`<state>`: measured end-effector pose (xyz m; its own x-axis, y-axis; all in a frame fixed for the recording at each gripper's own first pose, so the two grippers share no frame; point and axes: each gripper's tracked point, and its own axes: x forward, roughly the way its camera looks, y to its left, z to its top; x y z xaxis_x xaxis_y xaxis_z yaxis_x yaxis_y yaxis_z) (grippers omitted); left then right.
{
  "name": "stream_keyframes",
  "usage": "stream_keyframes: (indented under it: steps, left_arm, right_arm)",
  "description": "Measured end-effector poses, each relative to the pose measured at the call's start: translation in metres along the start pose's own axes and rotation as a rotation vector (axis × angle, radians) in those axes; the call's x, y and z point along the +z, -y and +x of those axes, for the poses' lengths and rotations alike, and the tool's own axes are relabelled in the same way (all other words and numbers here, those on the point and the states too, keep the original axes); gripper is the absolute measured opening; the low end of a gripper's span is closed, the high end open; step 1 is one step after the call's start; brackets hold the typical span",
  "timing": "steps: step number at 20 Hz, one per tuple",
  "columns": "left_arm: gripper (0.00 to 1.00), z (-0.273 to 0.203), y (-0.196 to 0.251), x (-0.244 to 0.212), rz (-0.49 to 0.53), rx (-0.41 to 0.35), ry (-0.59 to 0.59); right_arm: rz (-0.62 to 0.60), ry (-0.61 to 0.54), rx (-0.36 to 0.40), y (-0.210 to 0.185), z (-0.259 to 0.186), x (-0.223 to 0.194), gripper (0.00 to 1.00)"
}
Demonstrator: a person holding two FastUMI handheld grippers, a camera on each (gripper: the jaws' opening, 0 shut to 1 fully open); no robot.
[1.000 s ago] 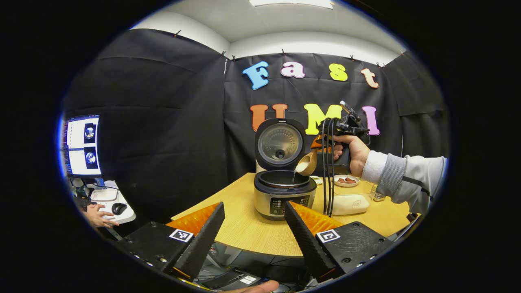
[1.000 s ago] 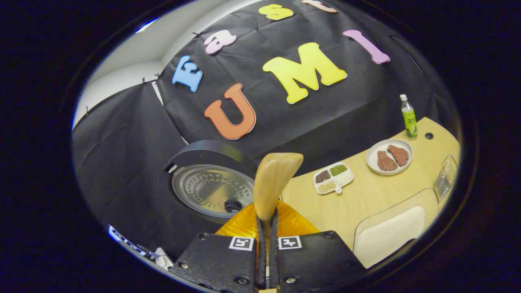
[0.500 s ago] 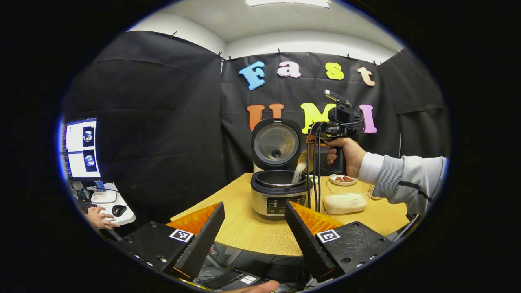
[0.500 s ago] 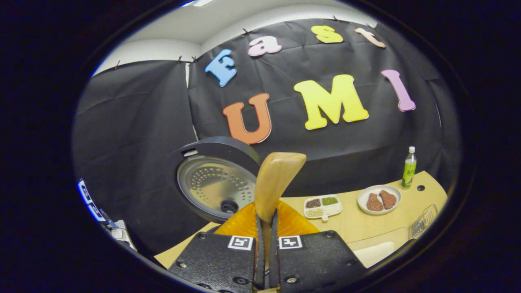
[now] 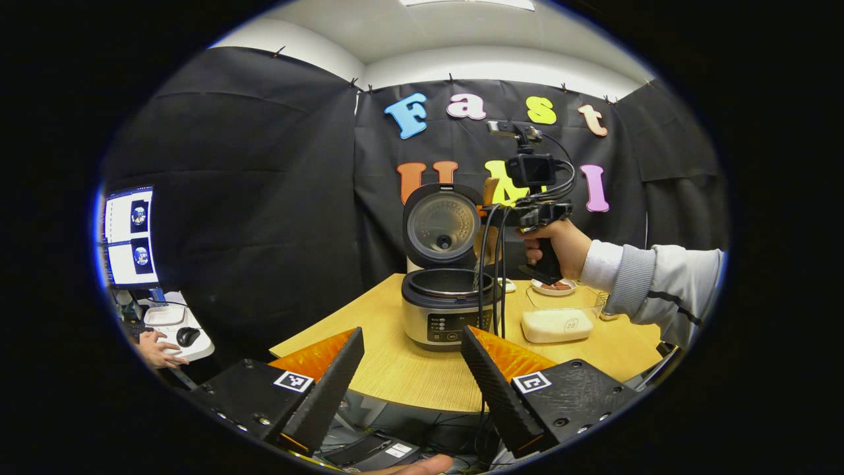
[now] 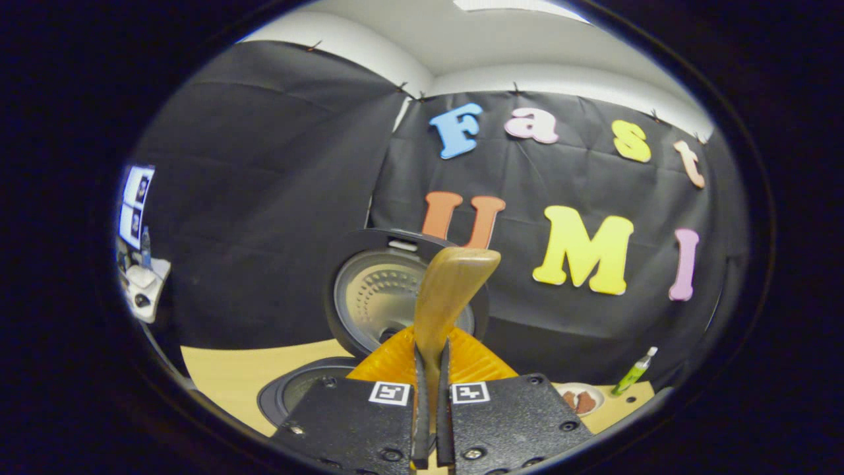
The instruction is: Close the left gripper, press the button to open the rice cooker; take a wooden spoon from the chopstick holder with the right hand, scoop a spoonful of rice and pour it into the rice cooker, then put the wooden spoon back into the chopstick holder.
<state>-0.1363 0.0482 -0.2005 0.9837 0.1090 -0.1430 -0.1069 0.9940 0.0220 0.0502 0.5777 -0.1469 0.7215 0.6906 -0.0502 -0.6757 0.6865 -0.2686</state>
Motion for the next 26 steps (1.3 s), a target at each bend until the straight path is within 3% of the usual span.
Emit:
stream_keyframes:
  steps: [4, 12, 16, 19, 22, 26]
  left_arm:
    - [0.95, 0.001, 0.01, 0.001, -0.007, -0.029, 0.0]
    - [0.95, 0.004, 0.011, -0.005, -0.04, -0.032, -0.02]
    - [0.95, 0.006, 0.011, -0.004, -0.033, -0.039, -0.017]
    - [0.95, 0.005, 0.013, -0.003, -0.022, -0.05, -0.008]
    - [0.95, 0.005, 0.014, -0.002, -0.004, -0.057, 0.001]
    - [0.95, 0.007, 0.015, 0.006, 0.007, -0.051, 0.036]
  right_arm:
    - [-0.155, 0.034, 0.029, -0.016, -0.011, 0.005, 0.11]
    - [-0.064, 0.027, -0.008, 0.018, -0.037, 0.028, 0.11]
    - [-0.003, 0.016, -0.075, 0.064, -0.05, 0.031, 0.11]
    - [0.107, -0.015, -0.125, 0.109, -0.057, 0.023, 0.12]
    - [0.209, -0.044, -0.199, 0.163, -0.066, 0.016, 0.12]
    - [0.258, -0.052, -0.325, 0.242, -0.085, -0.005, 0.12]
